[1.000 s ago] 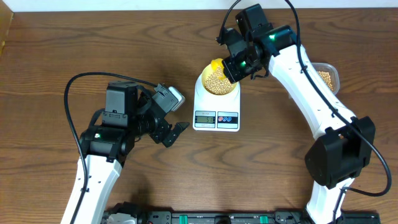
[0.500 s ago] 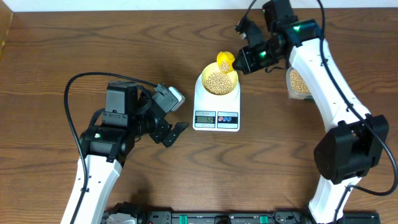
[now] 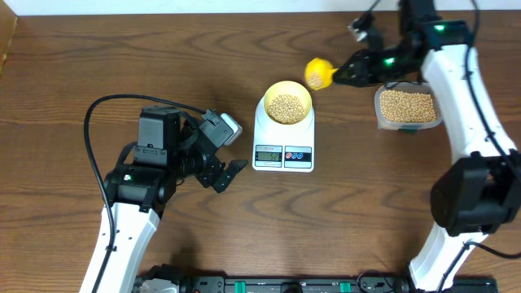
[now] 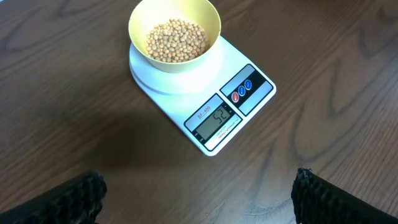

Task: Scoop item into bowl and weigh 50g on scale
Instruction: 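Move the scoop right and lower it into the soybean tub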

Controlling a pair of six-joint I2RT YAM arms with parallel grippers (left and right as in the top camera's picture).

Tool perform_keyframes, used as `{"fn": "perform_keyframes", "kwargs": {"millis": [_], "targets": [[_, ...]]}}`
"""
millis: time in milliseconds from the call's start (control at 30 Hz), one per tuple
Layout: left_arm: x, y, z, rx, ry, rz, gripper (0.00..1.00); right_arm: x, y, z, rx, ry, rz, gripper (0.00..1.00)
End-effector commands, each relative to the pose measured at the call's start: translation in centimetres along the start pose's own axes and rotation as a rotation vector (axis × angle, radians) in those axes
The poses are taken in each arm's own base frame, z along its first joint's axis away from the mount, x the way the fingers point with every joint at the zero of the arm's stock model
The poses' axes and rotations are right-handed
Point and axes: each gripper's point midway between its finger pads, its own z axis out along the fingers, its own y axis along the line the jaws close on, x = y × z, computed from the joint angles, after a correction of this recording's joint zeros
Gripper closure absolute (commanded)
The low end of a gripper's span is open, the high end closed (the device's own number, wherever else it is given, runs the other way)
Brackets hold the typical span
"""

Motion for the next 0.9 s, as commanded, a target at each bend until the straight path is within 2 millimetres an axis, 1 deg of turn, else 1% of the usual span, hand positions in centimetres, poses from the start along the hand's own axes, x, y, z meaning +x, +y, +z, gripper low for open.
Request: {"fn": "perform_keyframes", "kwargs": {"millis": [0,67,167,333,433,567,667,767,867], "targets": [[0.1,0.0,0.0,0.006,-0.001,0.009,0.02,-1.2,0.5,-5.5,0.024,-0.117,-0.033,0.99],[0.1,-0.1,0.0,0.006,-0.001,0.008,0.02,-0.4,-1.4,-7.0,0.11,-0.114,0.012,0.99],[0.1,0.0,0.0,0.006,-0.001,0.008,0.02,1.4,-4.4,-8.7,0.257,-0.072,0.09,0.99],[0.1,0.0,0.0,0.006,-0.001,0.009,0.02,3.6,-6.8,-9.9,0.381,0.0,0.14,0.99],[0.1,-0.1,0.0,0.006,-0.001,0.008,0.03,4.3,-8.3,-10.6,0.482,0.03,0.148,0.99],[0.1,-0.1,0.0,0.006,-0.001,0.008,0.02,4.7,-9.6,-11.3,0.573,0.051,0.149,0.99],[0.1,0.0,0.0,0.006,-0.001,0.009,0.03,4.9,-10.2,-11.6,0.611,0.058,0.149,0.99],[0.1,-0.1,0.0,0.006,-0.001,0.008,0.02,4.8,-10.5,-11.4,0.616,0.063,0.149,0.99],[0.1,0.0,0.0,0.006,-0.001,0.008,0.02,5.2,-11.1,-11.3,0.65,0.092,0.153,0.99]]}}
